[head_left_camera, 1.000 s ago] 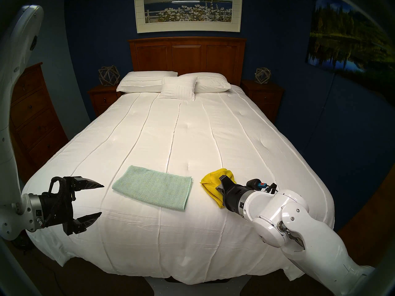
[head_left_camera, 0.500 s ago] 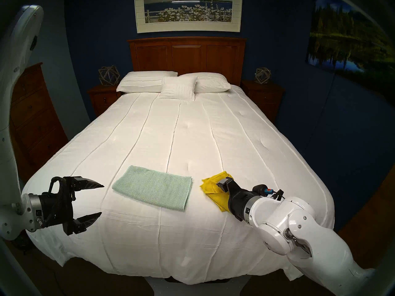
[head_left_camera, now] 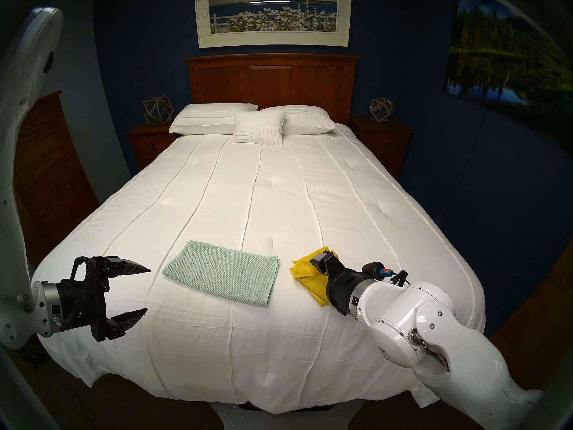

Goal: Fold the hand towels twice and stack them up

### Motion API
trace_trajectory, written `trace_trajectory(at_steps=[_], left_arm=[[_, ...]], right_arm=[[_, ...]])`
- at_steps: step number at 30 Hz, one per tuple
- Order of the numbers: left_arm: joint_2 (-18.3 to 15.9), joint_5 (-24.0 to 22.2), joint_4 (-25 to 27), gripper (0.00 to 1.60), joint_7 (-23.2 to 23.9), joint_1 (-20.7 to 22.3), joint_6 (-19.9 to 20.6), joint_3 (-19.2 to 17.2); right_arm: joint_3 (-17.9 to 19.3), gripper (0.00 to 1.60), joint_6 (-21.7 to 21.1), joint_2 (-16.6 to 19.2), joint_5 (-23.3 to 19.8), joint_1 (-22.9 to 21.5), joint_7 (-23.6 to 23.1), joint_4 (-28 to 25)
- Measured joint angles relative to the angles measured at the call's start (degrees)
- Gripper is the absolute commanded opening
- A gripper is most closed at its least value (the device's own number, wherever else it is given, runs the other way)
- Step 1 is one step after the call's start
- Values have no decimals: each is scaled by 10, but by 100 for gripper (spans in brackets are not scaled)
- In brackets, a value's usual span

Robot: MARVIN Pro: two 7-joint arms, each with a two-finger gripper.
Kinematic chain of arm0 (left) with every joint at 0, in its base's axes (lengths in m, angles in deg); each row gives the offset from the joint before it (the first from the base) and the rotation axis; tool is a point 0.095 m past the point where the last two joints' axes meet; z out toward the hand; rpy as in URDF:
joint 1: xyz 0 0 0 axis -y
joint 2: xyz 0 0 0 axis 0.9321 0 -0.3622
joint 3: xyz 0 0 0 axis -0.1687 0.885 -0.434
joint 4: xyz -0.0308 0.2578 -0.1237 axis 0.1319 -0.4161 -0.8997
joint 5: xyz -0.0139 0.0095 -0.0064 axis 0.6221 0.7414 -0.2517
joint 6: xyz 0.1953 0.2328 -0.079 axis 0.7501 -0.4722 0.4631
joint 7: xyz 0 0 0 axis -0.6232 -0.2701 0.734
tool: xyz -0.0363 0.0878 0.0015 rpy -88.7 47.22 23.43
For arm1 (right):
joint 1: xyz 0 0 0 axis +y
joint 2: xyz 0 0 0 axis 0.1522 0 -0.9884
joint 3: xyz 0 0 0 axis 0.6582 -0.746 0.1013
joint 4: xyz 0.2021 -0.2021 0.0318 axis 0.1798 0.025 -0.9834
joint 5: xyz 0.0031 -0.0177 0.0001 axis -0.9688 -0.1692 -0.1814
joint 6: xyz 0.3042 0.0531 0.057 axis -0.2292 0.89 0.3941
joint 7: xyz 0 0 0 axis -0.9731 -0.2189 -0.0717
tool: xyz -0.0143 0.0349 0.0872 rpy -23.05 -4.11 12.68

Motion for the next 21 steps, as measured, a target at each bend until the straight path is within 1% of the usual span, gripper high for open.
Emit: trace_trajectory(at_steps=[6,11,16,21], left_arm=[[0,0,0,160,0,0,0,0],[0,0,0,160,0,0,0,0],[0,0,0,160,0,0,0,0],[0,0,0,160,0,0,0,0]], right_arm=[[-14,160,-24,15,20,-9,2,-6],[-36,160,-54,25,46,-22,2,-7],[-72,160,-95,33,88,-43,5,-5],[-105,160,-125,29,126,-64,18,3]])
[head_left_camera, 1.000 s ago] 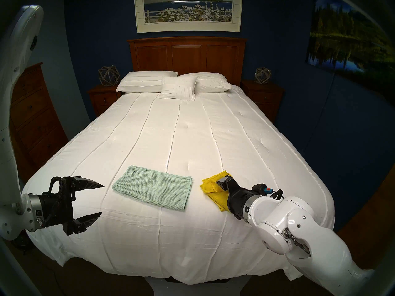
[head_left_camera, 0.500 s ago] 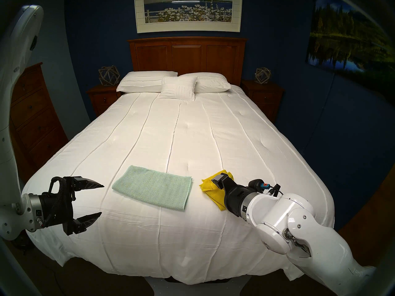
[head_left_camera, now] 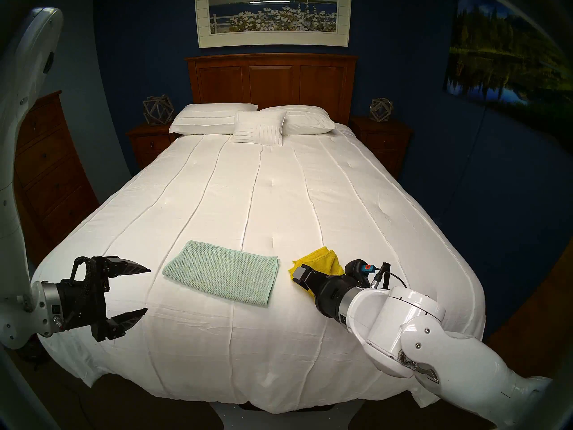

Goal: Fold the hand towels twice and stack them up

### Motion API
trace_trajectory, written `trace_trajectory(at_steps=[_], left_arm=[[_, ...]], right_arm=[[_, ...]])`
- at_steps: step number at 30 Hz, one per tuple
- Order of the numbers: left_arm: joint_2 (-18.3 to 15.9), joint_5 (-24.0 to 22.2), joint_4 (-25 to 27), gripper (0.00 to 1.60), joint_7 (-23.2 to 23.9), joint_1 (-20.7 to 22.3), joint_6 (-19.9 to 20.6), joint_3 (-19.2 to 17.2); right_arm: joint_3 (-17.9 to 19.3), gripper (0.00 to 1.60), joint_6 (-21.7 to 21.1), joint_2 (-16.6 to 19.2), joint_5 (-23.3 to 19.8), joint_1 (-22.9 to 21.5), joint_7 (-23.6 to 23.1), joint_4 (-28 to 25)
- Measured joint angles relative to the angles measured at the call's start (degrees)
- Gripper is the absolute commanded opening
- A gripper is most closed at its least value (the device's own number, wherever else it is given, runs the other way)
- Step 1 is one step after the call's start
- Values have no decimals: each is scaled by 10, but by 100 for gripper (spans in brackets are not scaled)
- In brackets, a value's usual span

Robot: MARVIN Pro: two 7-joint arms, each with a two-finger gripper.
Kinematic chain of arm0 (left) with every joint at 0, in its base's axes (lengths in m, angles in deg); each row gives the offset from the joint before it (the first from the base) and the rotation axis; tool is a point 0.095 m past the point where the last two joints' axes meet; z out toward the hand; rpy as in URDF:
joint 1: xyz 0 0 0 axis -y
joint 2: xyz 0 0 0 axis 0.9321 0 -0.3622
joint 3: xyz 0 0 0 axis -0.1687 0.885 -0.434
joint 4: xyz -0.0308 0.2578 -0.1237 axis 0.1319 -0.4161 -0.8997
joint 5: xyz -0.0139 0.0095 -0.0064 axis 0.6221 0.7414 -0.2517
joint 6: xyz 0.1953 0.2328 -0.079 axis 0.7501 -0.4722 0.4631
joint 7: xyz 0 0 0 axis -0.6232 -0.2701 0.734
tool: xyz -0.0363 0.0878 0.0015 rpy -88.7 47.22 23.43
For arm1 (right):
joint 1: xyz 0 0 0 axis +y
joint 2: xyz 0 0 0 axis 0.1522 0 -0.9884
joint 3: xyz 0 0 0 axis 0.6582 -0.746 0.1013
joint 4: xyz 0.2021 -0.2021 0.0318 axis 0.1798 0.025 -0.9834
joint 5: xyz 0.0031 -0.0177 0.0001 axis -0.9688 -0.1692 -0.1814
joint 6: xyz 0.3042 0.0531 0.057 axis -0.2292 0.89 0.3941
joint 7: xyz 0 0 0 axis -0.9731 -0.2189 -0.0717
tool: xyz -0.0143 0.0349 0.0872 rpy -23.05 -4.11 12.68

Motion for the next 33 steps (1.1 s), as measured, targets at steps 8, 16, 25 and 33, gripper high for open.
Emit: trace_trajectory(at_steps=[8,16,25,33], left_arm=[[0,0,0,160,0,0,0,0],[0,0,0,160,0,0,0,0],[0,0,0,160,0,0,0,0],[0,0,0,160,0,0,0,0]], right_arm=[[-25,160,-28,-9,41,-26,23,11],[16,160,-6,-13,21,-28,27,-7],[40,160,3,-12,-8,-21,25,-24],[45,160,5,-10,-17,-17,23,-27]])
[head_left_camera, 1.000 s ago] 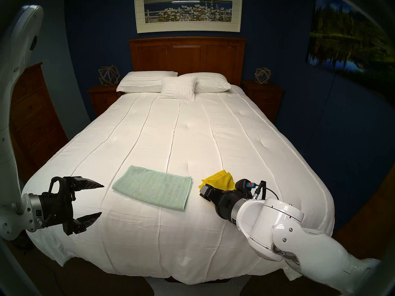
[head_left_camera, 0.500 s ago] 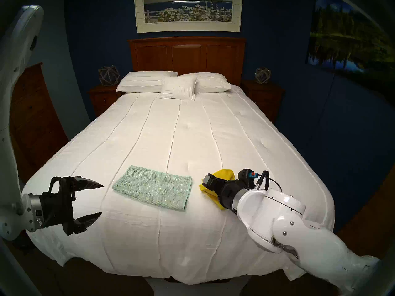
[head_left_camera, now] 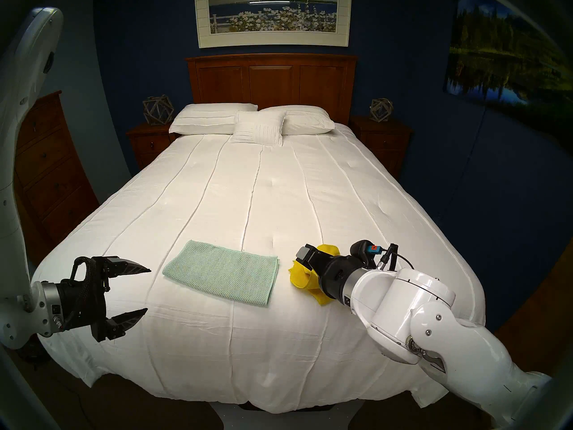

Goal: Fold the hand towels twice and stack them up

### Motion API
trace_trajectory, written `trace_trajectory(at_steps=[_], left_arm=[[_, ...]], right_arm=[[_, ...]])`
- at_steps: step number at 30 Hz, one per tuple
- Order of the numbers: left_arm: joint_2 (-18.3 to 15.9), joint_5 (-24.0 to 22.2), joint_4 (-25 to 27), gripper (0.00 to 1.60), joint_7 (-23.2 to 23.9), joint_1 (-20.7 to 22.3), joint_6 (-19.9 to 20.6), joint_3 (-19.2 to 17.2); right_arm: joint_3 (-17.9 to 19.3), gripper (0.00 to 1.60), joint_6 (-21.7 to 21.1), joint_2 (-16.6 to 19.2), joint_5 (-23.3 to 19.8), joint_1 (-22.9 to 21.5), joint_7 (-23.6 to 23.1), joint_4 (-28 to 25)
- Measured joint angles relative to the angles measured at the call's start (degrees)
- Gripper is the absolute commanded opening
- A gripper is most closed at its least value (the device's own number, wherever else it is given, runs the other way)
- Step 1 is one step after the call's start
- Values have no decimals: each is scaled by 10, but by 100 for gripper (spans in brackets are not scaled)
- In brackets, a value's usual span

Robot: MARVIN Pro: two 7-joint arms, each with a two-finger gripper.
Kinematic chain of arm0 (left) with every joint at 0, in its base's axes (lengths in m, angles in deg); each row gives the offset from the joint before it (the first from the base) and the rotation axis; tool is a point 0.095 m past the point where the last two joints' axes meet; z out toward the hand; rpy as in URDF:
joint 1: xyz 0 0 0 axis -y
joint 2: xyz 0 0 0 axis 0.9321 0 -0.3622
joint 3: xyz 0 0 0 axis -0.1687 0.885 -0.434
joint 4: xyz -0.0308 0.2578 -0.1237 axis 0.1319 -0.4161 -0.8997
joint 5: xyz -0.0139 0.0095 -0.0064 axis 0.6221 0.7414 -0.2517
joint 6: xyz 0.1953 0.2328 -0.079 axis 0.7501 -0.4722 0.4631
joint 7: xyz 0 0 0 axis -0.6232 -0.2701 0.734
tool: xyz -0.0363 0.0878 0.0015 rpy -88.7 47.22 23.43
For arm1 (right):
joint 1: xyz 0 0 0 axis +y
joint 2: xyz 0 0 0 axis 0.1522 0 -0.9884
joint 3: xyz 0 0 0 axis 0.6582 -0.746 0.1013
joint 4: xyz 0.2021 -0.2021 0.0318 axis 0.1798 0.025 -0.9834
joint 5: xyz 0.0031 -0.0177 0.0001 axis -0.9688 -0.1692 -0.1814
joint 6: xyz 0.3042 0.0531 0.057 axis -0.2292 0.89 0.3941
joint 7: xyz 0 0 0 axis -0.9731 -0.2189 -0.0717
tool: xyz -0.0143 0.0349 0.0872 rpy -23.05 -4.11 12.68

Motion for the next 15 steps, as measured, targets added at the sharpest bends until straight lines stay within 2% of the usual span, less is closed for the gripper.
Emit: trace_trajectory(at_steps=[15], left_arm=[[0,0,0,160,0,0,0,0]], right_arm=[[2,160,1,1,2,0,-1,-1]])
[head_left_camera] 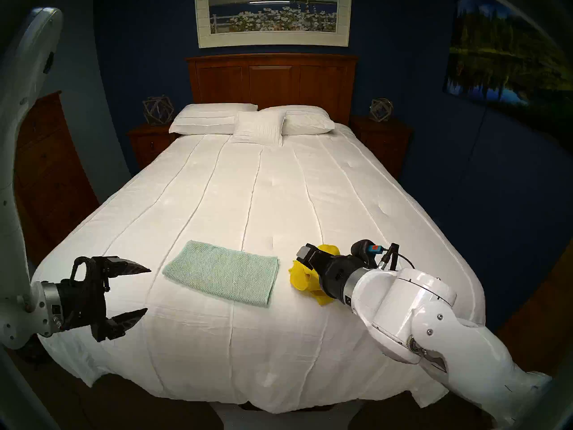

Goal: Fold the hand towels twice and stack them up

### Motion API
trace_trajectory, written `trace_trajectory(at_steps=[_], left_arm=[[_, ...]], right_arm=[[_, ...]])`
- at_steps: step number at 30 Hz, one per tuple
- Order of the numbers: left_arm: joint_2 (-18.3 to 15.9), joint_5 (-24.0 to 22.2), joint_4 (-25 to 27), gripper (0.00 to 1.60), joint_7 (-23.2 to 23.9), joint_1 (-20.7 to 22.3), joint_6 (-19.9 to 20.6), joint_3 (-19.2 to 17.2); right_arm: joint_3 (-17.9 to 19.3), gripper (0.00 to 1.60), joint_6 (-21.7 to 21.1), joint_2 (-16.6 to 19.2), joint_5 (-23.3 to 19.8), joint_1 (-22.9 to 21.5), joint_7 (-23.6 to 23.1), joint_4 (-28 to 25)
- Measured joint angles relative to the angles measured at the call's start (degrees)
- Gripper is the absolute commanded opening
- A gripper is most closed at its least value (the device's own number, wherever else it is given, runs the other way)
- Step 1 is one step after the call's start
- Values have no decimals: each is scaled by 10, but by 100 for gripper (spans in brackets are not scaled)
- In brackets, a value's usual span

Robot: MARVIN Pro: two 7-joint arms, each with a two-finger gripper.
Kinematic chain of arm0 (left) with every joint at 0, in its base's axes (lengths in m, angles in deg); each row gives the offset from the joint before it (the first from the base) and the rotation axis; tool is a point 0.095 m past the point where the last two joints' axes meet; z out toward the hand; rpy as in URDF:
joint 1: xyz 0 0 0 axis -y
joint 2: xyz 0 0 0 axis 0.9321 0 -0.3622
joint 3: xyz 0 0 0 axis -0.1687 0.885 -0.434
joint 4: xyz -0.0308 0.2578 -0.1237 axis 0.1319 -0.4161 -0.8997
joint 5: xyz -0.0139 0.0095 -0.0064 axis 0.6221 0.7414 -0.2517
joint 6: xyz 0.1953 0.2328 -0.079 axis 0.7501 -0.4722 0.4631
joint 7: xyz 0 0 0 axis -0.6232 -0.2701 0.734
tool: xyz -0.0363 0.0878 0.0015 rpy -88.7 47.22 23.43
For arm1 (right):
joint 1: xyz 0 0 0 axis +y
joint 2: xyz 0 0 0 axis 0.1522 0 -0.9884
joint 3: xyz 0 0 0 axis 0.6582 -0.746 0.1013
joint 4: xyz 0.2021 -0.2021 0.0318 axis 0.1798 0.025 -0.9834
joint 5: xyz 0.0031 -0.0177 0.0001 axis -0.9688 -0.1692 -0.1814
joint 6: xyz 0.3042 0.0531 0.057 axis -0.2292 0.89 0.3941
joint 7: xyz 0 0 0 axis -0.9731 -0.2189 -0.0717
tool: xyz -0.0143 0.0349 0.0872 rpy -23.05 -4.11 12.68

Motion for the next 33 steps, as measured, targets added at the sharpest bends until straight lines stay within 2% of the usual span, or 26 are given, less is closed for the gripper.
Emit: trace_trajectory(at_steps=[14,23,33], left_arm=[[0,0,0,160,0,0,0,0],[0,0,0,160,0,0,0,0],[0,0,0,160,0,0,0,0]], right_arm=[[-12,160,11,-2,8,14,4,-9],[-17,160,25,15,20,40,7,-17],[18,160,93,-1,39,45,-18,-25]])
